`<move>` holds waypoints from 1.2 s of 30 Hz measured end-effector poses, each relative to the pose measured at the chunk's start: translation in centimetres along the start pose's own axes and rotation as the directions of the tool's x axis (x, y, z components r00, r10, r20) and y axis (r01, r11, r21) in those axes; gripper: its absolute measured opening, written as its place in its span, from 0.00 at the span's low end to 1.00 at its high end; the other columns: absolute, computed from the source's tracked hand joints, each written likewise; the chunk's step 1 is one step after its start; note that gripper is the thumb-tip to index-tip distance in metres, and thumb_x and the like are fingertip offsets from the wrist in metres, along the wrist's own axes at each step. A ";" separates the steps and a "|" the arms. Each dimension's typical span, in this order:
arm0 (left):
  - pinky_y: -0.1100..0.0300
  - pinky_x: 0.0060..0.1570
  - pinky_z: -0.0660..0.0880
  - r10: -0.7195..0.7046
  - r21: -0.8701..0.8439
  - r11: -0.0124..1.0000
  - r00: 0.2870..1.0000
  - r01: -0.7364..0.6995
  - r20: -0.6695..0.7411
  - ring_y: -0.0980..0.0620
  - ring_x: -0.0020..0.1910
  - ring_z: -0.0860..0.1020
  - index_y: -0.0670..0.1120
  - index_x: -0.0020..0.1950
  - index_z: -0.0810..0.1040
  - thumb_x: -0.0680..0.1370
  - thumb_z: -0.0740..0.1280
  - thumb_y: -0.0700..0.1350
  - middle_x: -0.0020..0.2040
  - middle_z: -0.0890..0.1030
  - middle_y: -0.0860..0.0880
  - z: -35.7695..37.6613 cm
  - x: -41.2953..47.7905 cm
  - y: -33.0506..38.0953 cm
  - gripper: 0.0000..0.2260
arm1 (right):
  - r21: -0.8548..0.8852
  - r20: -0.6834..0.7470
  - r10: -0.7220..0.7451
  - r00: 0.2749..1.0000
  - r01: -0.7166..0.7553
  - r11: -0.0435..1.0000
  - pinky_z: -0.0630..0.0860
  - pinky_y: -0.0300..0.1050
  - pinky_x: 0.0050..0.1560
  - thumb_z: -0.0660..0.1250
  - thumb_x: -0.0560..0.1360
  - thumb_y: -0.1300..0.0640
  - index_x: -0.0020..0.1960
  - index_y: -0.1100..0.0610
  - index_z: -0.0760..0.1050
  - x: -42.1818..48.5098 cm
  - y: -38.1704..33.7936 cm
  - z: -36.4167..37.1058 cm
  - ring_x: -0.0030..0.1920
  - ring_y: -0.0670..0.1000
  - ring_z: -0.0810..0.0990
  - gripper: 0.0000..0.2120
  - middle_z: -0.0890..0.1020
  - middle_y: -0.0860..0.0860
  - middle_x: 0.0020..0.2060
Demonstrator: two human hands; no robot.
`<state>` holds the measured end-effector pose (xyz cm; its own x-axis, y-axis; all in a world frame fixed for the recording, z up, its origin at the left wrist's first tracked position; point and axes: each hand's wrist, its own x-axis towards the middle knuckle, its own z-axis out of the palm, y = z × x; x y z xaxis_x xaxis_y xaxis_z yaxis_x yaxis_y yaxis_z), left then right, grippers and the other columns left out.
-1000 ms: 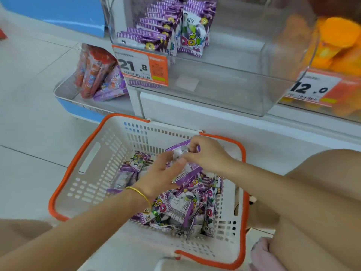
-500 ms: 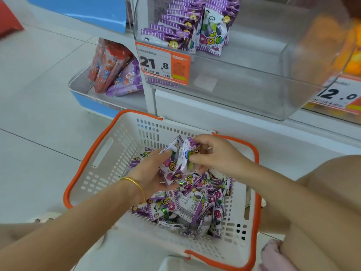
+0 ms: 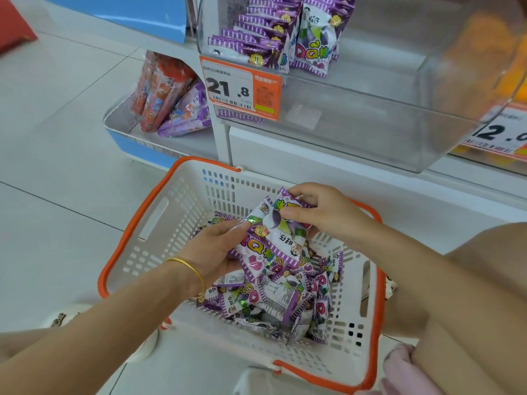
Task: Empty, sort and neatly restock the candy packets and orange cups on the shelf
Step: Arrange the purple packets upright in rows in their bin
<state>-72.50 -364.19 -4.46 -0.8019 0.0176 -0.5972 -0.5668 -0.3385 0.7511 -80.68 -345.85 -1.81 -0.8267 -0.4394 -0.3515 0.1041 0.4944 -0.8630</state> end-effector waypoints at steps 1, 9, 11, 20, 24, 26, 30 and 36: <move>0.61 0.31 0.80 0.006 0.004 1.000 1.000 -0.006 -0.013 0.52 0.31 0.81 0.39 0.48 0.79 0.79 0.62 0.40 0.36 0.83 0.44 0.0 0.0 -0.1 0.08 | 0.031 0.006 0.014 1.000 -0.014 0.999 0.79 0.44 0.40 0.71 0.73 0.54 0.59 0.54 0.76 0.1 -0.1 -0.3 0.47 0.52 0.82 0.16 0.82 0.49 0.51; 0.61 0.33 0.79 0.050 -0.019 0.998 0.983 -0.054 -0.177 0.53 0.29 0.79 0.41 0.41 0.78 0.78 0.63 0.38 0.30 0.82 0.48 -0.3 0.0 0.1 0.07 | 0.232 0.036 0.284 0.958 -0.284 0.930 0.78 0.43 0.34 0.73 0.70 0.56 0.50 0.52 0.75 0.6 -0.2 -0.9 0.44 0.52 0.82 0.10 0.81 0.55 0.46; 0.61 0.29 0.79 0.025 -0.084 0.996 0.983 -0.041 -0.180 0.53 0.28 0.79 0.40 0.41 0.75 0.78 0.63 0.37 0.30 0.81 0.46 -0.2 0.0 0.3 0.06 | 0.438 0.049 0.333 0.942 -0.320 0.840 0.77 0.42 0.30 0.72 0.71 0.61 0.45 0.55 0.70 0.6 -0.1 -0.4 0.36 0.53 0.83 0.11 0.81 0.57 0.42; 0.50 0.44 0.81 0.077 -0.241 0.967 0.997 -0.079 -0.018 0.40 0.48 0.81 0.37 0.60 0.71 0.76 0.54 0.25 0.56 0.79 0.35 1.0 -0.6 0.7 0.16 | 0.625 0.082 0.309 0.948 -0.290 0.725 0.78 0.41 0.31 0.71 0.71 0.64 0.50 0.60 0.71 -0.5 1.2 2.7 0.37 0.50 0.77 0.11 0.79 0.56 0.43; 0.49 0.55 0.78 0.049 -0.200 0.979 0.995 -0.031 0.084 0.41 0.54 0.80 0.39 0.62 0.74 0.77 0.61 0.44 0.57 0.80 0.39 1.4 -0.7 0.7 0.16 | 0.355 -0.051 0.145 0.988 -0.117 0.927 0.80 0.48 0.48 0.73 0.71 0.58 0.58 0.58 0.70 -0.7 1.6 3.7 0.44 0.53 0.82 0.19 0.80 0.60 0.48; 0.48 0.55 0.78 0.102 -0.033 0.994 0.994 -0.103 -0.042 0.43 0.54 0.80 0.43 0.63 0.75 0.71 0.69 0.53 0.56 0.82 0.42 1.1 -0.1 -0.1 0.24 | 0.134 -0.087 0.020 0.996 -0.008 0.991 0.79 0.48 0.46 0.73 0.72 0.53 0.58 0.57 0.70 -0.9 1.4 4.3 0.45 0.56 0.82 0.20 0.79 0.62 0.49; 0.39 0.57 0.74 0.179 0.218 0.967 0.961 -0.133 -0.210 0.40 0.55 0.79 0.46 0.61 0.74 0.61 0.71 0.69 0.57 0.80 0.42 0.7 0.6 -0.9 0.37 | -0.075 0.044 -0.110 0.993 0.114 0.991 0.77 0.49 0.32 0.71 0.72 0.48 0.53 0.57 0.69 -0.8 1.4 4.8 0.33 0.50 0.78 0.17 0.77 0.54 0.39; 0.39 0.54 0.76 0.164 0.196 0.975 0.939 -0.107 -0.303 0.41 0.47 0.81 0.43 0.55 0.76 0.75 0.68 0.52 0.48 0.83 0.41 -2.4 3.0 -0.1 0.15 | -0.408 -0.008 0.072 0.997 -0.069 0.911 0.79 0.47 0.44 0.60 0.80 0.51 0.57 0.57 0.72 4.8 8.2 1.5 0.39 0.48 0.79 0.12 0.80 0.51 0.45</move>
<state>-74.36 -366.41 -6.97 -0.7886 -0.3239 -0.5227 -0.5038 -0.1470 0.8512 -82.98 -345.03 -11.13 -0.8213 -0.3968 -0.4100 -0.0736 0.7862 -0.6135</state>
